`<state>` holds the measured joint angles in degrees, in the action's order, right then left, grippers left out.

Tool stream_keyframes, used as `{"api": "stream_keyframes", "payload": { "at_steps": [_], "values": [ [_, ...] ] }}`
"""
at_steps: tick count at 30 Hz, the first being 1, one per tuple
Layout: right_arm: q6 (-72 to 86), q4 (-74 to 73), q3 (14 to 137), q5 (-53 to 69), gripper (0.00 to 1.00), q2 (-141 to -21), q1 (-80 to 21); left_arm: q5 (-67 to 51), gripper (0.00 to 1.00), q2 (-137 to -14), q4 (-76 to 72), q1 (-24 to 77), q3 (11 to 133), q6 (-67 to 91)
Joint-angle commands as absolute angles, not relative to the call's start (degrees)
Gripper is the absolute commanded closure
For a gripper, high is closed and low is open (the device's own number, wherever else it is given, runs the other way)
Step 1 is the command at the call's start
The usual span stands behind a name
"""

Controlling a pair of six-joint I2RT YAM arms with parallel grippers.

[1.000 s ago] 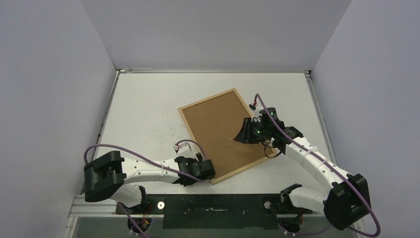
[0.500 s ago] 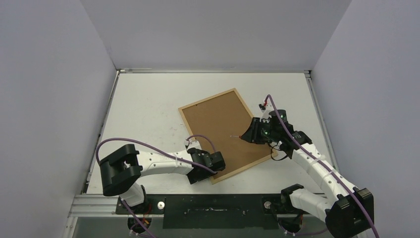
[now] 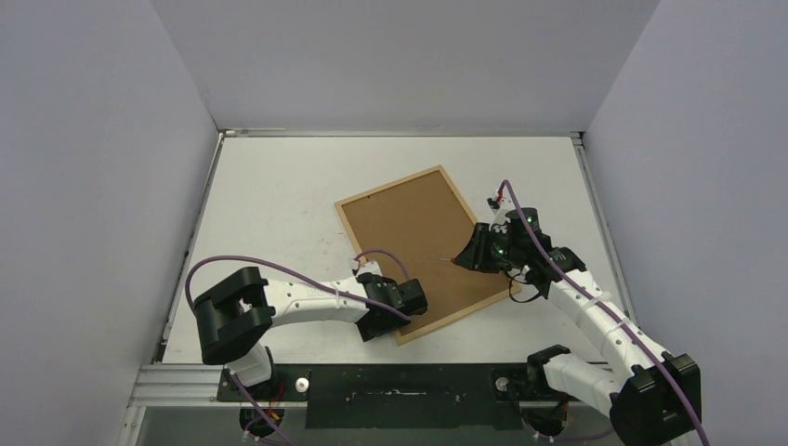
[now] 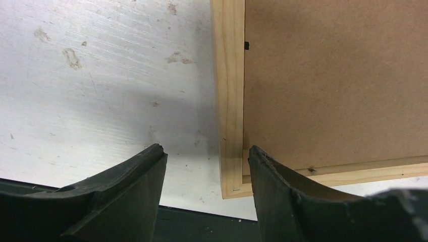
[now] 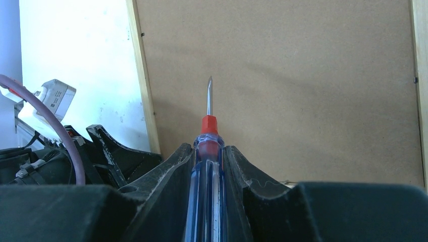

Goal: Take the photo out of the frame
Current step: Release the photo frame item from the photo frame.

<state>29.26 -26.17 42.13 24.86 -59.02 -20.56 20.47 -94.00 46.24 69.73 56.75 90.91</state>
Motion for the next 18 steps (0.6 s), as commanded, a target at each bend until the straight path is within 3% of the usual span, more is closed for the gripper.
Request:
{"api": "stream_keyframes", "payload": {
  "at_steps": [1, 11, 18],
  "values": [
    [29.29, -25.14, 42.44, 24.83, 1.0, -57.44, -20.13, 19.38, 0.44, -94.11, 44.22, 69.26, 56.91, 91.0],
    [29.76, -25.18, 42.15, 24.45, 1.0, -57.3, -20.17, 17.81, 0.52, -100.27, 43.1, 69.35, 58.16, 88.64],
    [30.37, -26.1, 42.11, 24.05, 1.0, -55.58, -20.06, 17.49, 0.91, -98.78, 42.11, 70.14, 52.61, 87.17]
  ]
}}
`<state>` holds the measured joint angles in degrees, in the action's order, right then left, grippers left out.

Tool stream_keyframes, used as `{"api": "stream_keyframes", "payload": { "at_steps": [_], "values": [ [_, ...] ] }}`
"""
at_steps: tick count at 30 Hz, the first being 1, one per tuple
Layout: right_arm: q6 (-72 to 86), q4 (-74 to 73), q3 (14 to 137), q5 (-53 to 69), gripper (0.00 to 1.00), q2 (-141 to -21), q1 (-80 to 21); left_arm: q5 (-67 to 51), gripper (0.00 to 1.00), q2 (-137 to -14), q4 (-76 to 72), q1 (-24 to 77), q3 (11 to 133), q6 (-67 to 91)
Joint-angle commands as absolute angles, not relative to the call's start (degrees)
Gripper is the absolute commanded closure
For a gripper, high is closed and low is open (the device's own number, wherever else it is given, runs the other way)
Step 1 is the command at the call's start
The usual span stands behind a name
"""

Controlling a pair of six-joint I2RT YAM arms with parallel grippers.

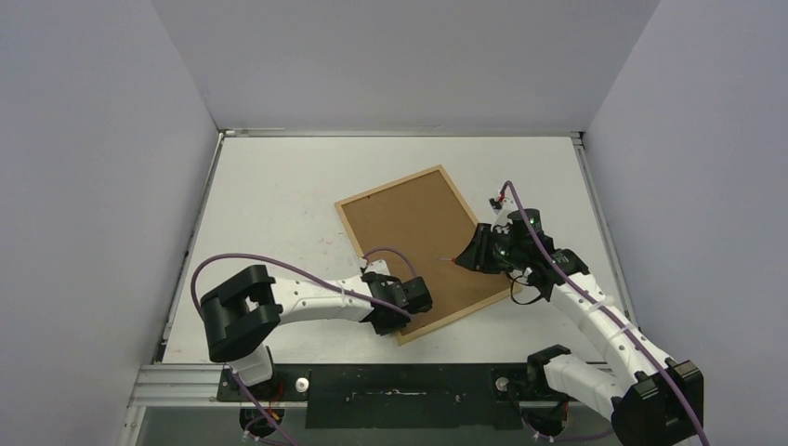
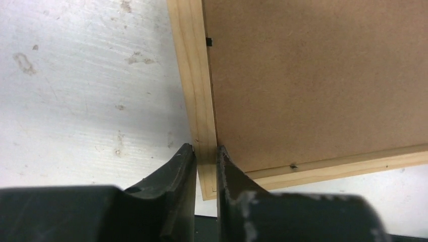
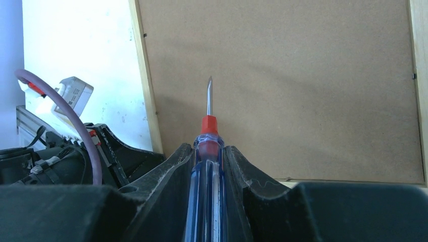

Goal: Take the photo out of the frame
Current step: Release the photo frame item from the photo frame.

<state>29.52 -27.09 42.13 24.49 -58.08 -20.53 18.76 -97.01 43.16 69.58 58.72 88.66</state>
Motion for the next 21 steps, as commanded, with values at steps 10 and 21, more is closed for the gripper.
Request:
{"api": "stream_keyframes", "payload": {
  "at_steps": [10, 21],
  "values": [
    [31.11, -20.55, 40.17, 36.81, 1.0, -58.03, -20.25, 20.05, 1.0, -87.31, 27.69, 73.63, 34.76, 79.96],
    [27.81, -18.58, 40.92, 42.35, 1.0, -64.03, -23.81, 24.09, 1.0, -71.14, 21.82, 74.44, 21.74, 74.7]
  ]
}}
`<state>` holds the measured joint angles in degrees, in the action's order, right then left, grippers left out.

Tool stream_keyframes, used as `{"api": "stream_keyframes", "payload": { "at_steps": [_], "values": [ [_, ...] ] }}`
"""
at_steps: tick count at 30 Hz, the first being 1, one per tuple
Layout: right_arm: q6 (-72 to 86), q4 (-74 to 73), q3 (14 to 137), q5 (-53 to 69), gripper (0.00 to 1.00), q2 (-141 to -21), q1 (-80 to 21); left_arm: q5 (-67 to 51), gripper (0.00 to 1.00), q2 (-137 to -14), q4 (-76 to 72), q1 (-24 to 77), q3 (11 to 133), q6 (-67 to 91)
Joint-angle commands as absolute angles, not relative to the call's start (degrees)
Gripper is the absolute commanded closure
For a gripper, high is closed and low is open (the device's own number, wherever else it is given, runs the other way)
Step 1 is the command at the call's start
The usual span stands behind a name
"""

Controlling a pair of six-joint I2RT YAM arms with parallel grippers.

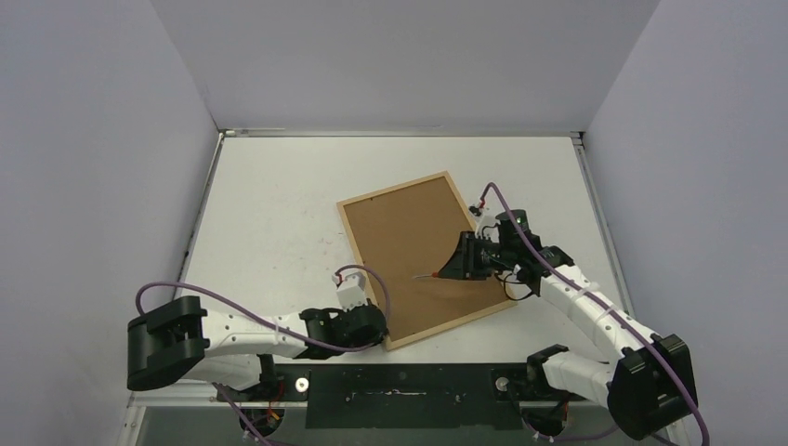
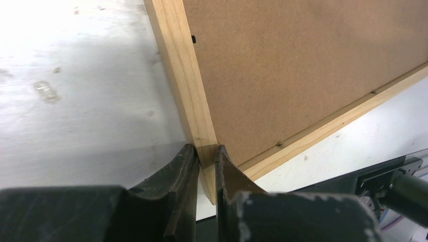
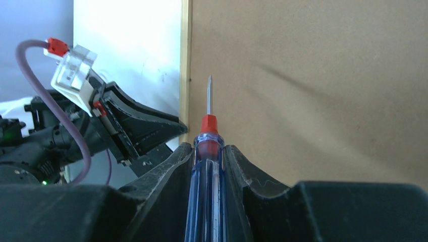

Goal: Take the photo out of the frame
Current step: Release the photo frame item from the photo frame.

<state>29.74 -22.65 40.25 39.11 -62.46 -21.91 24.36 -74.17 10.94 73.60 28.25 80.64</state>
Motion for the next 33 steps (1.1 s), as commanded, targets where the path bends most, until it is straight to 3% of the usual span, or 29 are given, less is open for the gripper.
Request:
{"api": "stream_keyframes", "payload": {
  "at_steps": [1, 7, 12, 33],
  "values": [
    [27.57, -18.33, 41.14, 42.63, 1.0, -64.84, -24.63, 24.65, 1.0, -69.39, 22.48, 74.4, 20.88, 74.88],
    [26.84, -15.31, 42.92, 39.99, 1.0, -69.64, -33.46, 26.9, 1.0, -60.98, 24.37, 74.29, 16.7, 76.15],
    [29.74, -6.77, 42.13, 41.64, 1.0, -74.44, -34.31, 28.28, 1.0, -57.24, 24.92, 74.28, 14.74, 77.47],
    [32.71, 6.16, 44.08, 43.84, 1.0, -90.19, -40.79, 29.78, 1.0, -56.89, 27.92, 74.3, 15.03, 81.47]
  ]
}}
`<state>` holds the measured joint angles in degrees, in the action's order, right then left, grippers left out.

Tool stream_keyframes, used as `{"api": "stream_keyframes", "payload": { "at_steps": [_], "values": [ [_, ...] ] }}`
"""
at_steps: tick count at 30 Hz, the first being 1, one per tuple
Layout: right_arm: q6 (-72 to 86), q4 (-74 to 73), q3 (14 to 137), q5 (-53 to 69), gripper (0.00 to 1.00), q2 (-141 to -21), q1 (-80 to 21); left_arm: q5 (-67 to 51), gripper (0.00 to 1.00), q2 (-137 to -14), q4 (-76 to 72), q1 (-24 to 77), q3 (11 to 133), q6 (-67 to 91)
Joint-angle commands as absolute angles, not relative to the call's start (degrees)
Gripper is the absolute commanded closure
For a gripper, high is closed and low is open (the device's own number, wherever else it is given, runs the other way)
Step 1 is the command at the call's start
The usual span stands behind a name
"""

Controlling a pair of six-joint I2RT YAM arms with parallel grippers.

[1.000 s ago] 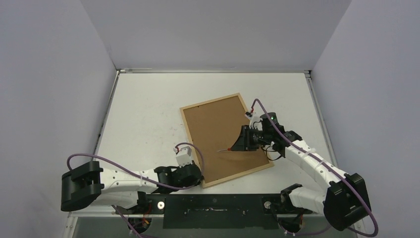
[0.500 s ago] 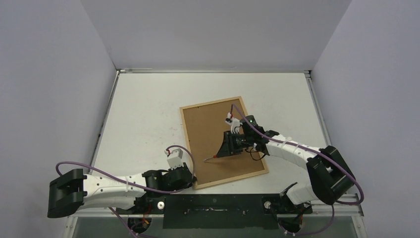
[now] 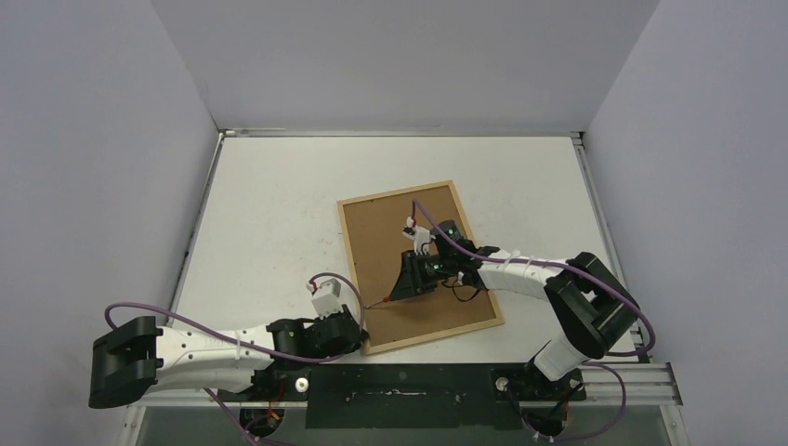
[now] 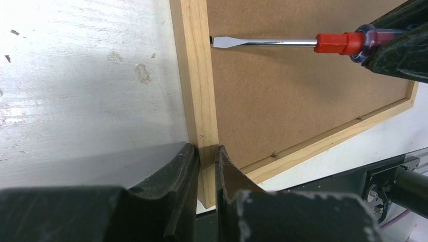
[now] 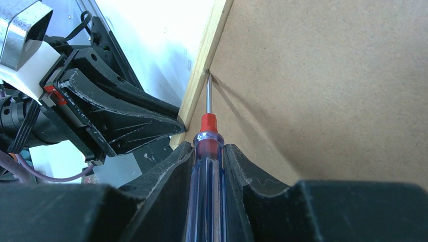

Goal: Take the photo out of the frame
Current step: Release the photo frame item from the photo frame.

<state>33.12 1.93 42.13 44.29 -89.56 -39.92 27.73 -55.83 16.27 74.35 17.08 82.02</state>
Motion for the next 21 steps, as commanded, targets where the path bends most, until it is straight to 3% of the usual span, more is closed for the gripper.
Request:
{"api": "stream_keyframes", "payload": {
  "at_steps": [1, 21],
  "values": [
    [32.64, 6.2, 43.99, 43.64, 1.0, -90.25, -40.84, 29.79, 1.0, -56.78, 28.02, 74.29, 15.03, 81.47],
    [30.3, 3.82, 45.39, 40.24, 1.0, -93.02, -42.53, 28.94, 1.0, -57.75, 28.96, 74.35, 15.34, 81.1]
  ]
}}
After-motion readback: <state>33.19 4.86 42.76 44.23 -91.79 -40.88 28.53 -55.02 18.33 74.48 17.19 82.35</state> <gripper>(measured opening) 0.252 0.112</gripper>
